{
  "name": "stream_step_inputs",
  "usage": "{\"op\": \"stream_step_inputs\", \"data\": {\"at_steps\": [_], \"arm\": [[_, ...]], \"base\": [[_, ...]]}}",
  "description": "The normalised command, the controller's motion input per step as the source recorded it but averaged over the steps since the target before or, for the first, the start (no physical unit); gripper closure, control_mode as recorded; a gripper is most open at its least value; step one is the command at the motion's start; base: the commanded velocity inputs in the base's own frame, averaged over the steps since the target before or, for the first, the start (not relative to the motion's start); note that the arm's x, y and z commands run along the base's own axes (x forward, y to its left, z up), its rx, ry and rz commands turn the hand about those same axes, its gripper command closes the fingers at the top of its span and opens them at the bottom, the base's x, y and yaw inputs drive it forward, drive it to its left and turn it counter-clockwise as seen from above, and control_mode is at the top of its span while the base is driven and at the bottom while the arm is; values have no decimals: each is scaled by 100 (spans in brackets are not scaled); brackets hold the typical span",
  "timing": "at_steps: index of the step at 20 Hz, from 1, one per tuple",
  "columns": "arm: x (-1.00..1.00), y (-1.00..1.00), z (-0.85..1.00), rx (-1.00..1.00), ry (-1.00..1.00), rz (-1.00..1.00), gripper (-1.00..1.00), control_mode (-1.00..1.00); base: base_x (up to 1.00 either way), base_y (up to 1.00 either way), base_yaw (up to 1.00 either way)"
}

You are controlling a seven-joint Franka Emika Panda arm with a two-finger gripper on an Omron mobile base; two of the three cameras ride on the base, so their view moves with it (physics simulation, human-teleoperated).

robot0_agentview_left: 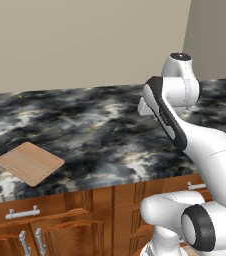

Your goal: Open the drawer on the left and place the cutting tools on the cutting board.

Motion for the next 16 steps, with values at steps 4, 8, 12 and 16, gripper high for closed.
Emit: {"op": "stream_step_inputs", "data": {"at_steps": [4, 8, 12, 16], "arm": [[-14, 19, 0, -5, 0, 2, -100, -100], [-26, 68, -3, -17, 0, 11, -100, -100], [-23, 89, -5, -21, 0, 14, -100, -100], [-20, 85, -12, -23, 0, 16, -100, -100]], "base": [[0, 0, 0], [0, 0, 0], [0, 0, 0], [0, 0, 0]]}}
